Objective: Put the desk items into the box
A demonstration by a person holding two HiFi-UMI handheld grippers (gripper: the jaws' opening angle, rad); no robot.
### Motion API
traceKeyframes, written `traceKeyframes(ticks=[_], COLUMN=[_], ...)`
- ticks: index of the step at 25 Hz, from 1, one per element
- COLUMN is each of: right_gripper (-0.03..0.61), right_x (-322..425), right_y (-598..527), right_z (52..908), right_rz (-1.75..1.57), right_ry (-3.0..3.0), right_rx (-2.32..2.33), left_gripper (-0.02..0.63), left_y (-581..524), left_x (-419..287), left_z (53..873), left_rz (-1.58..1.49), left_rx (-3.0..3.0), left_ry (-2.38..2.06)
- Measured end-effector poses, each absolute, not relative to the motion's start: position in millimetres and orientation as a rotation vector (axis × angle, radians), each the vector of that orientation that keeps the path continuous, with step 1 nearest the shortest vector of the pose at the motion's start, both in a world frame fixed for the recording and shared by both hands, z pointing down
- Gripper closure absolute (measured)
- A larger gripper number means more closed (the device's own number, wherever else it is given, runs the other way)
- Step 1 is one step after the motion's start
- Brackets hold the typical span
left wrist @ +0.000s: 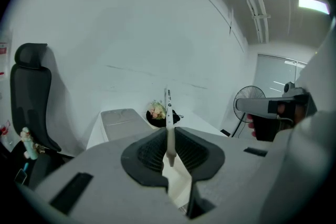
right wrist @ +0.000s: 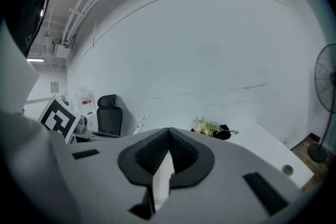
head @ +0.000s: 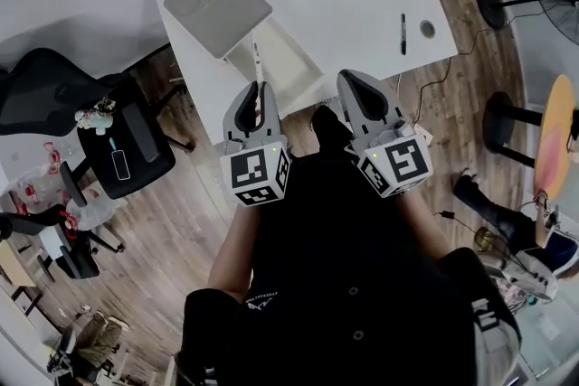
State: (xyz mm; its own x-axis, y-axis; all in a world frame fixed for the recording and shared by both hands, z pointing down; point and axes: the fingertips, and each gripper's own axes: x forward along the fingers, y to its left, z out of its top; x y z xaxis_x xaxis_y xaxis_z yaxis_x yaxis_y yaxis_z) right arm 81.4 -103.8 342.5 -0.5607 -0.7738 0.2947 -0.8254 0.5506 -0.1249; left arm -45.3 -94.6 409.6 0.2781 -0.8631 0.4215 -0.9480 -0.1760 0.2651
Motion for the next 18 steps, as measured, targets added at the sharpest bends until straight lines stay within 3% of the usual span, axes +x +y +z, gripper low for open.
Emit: traceKeyframes(ticks=[18], right_gripper=[0.58], right_x=[131.6], right_y=[-159.1], right_z=[371.6], right_rz=[0.419], right_ry=[-2.572], right_rx=[1.229], left_gripper=[0.557], left_y=[-138.0], left_x=[-9.1], left_z=[516.4], left_rz=[0.447], left_rx=[1.782], left_ry=[-1.654])
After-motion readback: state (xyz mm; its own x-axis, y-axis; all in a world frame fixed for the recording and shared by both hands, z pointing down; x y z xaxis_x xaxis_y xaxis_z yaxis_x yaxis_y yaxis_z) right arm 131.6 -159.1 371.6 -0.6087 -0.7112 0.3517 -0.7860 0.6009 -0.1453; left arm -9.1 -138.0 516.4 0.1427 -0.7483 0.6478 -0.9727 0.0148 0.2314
